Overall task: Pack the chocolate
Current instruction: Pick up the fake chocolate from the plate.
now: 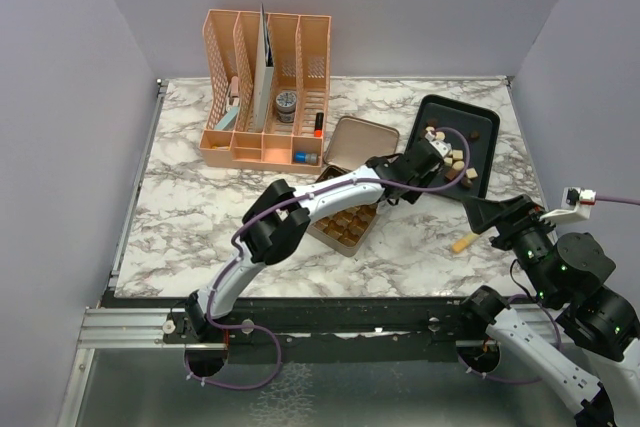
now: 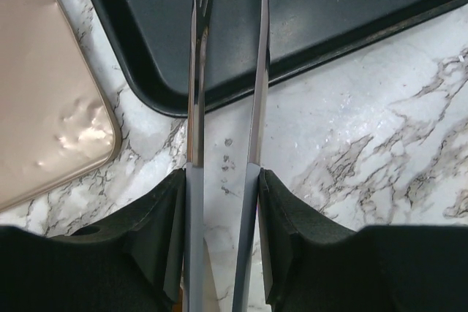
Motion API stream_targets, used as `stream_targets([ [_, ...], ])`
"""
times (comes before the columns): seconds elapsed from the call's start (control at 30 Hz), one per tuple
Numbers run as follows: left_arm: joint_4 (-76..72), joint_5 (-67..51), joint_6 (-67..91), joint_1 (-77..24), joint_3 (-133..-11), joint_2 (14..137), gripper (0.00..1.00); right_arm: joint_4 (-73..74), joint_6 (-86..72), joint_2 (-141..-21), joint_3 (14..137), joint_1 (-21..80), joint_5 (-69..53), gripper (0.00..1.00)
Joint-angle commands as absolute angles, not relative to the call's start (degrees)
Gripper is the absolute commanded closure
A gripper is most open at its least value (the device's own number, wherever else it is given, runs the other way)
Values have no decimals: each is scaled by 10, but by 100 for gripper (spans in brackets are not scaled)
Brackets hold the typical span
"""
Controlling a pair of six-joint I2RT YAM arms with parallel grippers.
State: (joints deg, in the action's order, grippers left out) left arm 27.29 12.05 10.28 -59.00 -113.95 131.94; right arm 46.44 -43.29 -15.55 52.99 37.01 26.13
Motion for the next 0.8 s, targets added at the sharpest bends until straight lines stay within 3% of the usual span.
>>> stream_targets([
  [0.0,258,115,115,-594,-1111,1246,66,476,-438,-149,530,368,267,12],
  [0.77,285,131,136,-584,-966,1059,67,482,-435,-141,528,368,277,12],
])
